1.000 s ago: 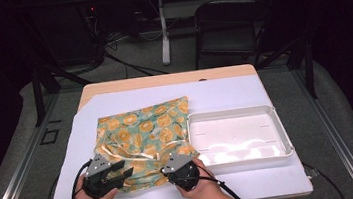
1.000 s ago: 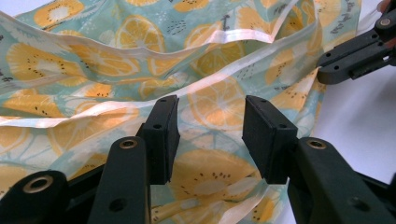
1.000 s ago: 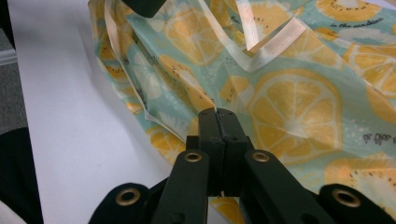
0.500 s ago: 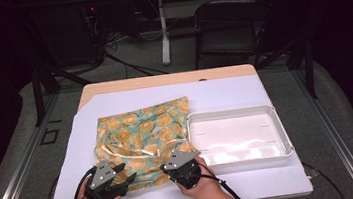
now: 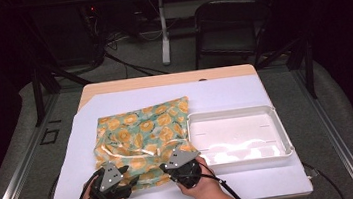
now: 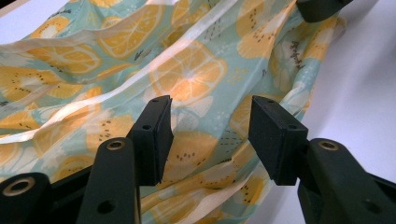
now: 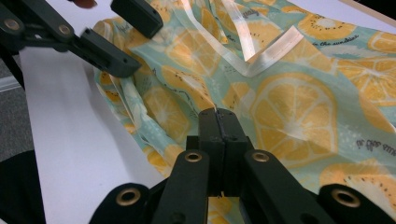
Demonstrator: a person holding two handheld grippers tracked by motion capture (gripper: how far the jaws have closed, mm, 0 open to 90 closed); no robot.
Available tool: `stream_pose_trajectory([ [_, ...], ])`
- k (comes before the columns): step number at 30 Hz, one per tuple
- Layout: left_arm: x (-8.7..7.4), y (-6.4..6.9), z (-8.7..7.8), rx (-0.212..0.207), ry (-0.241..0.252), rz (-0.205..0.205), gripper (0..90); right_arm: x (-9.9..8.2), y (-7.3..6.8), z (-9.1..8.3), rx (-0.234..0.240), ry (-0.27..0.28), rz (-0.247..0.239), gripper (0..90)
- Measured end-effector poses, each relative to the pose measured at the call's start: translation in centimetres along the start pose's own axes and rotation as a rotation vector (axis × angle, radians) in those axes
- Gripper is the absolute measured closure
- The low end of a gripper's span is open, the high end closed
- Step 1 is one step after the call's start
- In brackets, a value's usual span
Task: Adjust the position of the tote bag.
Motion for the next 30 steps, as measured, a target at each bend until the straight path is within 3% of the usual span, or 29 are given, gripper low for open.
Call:
stream_pose_trajectory([
  [19,-0.29,-0.19,0.85,0.016,-0.061,-0.004,75.4,0.17,-0.28,-0.23,0.031,0.023,0.013,90.0],
  [24,-0.2,-0.36,0.8,0.017,-0.056,-0.032,88.8,-0.01,-0.5,0.01,0.033,0.018,0.006,90.0],
  [30,-0.06,-0.87,0.3,0.009,-0.018,-0.081,90.0,-0.1,-0.55,-0.13,0.037,0.013,-0.006,86.3],
])
Point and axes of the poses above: each handheld gripper's, and its own axes: z roughly forward along the jaws, x roughly out of its top, y roughly to its right, the point moved 3 cm from there along z, roughly forward along the jaws, and after that the axes turned 15 degrees about z, right-handed, at the moved point
